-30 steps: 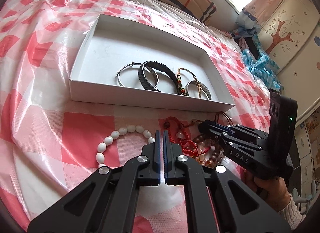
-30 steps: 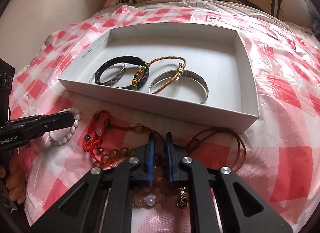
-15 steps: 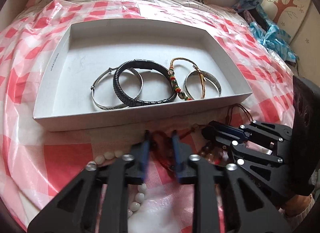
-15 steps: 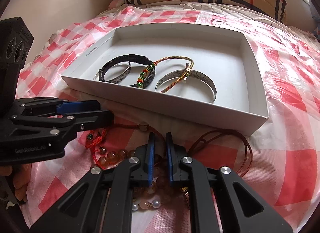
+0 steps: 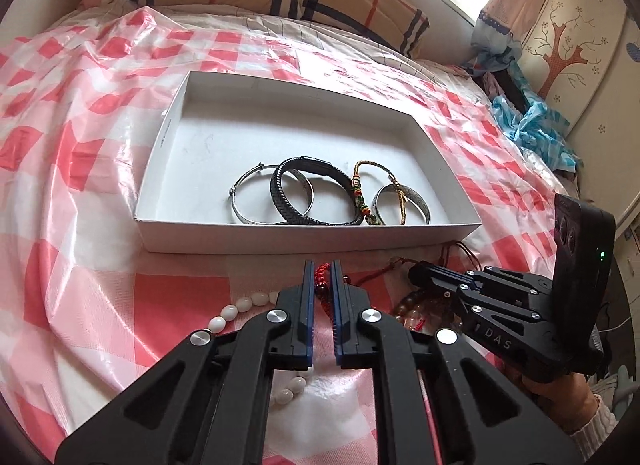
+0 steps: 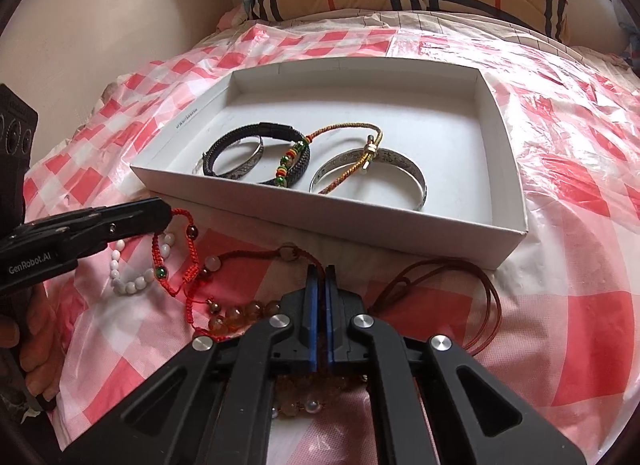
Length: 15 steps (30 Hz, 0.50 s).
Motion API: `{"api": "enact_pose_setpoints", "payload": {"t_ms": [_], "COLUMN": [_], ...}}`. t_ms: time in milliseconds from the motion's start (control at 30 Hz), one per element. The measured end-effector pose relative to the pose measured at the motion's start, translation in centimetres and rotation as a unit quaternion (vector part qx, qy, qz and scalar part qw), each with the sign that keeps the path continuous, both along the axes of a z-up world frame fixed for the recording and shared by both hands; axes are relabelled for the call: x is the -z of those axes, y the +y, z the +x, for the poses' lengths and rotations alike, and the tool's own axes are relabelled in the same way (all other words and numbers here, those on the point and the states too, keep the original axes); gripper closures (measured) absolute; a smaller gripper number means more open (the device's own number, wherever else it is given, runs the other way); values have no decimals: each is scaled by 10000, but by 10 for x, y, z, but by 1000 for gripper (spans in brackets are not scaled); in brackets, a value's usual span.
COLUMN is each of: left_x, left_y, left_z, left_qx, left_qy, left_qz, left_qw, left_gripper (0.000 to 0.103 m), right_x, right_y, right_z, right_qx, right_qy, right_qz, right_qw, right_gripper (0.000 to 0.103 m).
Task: Organize jewelry
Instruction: 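Grasp the red beaded string bracelet with the right gripper while the left holds its bracelet, then carry both red bracelets into the white box and open both grippers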
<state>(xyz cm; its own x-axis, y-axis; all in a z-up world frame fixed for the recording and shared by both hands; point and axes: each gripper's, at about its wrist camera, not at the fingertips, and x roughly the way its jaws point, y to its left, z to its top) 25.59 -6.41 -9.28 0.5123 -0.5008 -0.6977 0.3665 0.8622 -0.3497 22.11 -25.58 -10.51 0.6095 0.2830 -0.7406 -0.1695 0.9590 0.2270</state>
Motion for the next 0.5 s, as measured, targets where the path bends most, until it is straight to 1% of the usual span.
{"api": "enact_pose_setpoints", "payload": {"t_ms": [100,233,367,500], "left_x": [-3,-10,-18,-25], "left_y": [2,6,10,10], "left_z": [-3,-6,-8,-7], "left_qx": [-6,-4,-25,-24], "left_qy": [-63,-142,-198,-251], "left_qz": [-82,-188,-273,-366], "left_qw": [9999,9997,9994,9990], "left_gripper": [96,96,96,96], "right_x": [-9,-23,-39,-58], "right_y": [-8,-19,-23,-29], "right_z": [-6,-18,-28,-30], "right_qx": [97,196,230,254], "right_qy": [-160,-341,-503,-684], "right_qz": [419,1071,1402,1582], "right_qw": [9989,9935,9886,9847], "right_gripper": [99,99,99,99]}}
